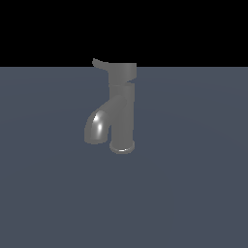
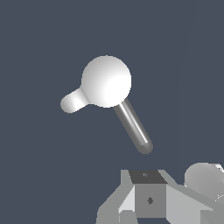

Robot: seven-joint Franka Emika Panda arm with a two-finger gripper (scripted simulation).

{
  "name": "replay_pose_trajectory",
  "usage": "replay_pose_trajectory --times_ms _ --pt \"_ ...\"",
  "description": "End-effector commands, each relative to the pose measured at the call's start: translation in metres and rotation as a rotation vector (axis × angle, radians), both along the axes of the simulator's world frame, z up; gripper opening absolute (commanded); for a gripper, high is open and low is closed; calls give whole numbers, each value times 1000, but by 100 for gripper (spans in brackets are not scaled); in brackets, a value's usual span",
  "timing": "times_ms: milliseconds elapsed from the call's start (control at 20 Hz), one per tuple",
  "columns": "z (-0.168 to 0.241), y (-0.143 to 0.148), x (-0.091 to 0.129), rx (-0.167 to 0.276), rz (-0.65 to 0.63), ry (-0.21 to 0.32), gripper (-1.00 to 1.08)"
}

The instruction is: Turn on the faucet by rotating a designated handle.

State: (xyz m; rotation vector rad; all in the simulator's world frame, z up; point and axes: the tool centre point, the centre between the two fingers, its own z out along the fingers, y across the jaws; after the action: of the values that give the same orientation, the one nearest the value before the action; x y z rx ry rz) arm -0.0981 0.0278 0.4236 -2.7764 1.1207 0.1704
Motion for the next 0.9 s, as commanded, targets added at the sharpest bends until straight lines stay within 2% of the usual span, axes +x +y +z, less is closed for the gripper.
replay_pose_trajectory --times_ms 0,850 --pt "-8 2 11 -3 -68 14 -100" --pt "-64 15 82 -68 -525 79 -100"
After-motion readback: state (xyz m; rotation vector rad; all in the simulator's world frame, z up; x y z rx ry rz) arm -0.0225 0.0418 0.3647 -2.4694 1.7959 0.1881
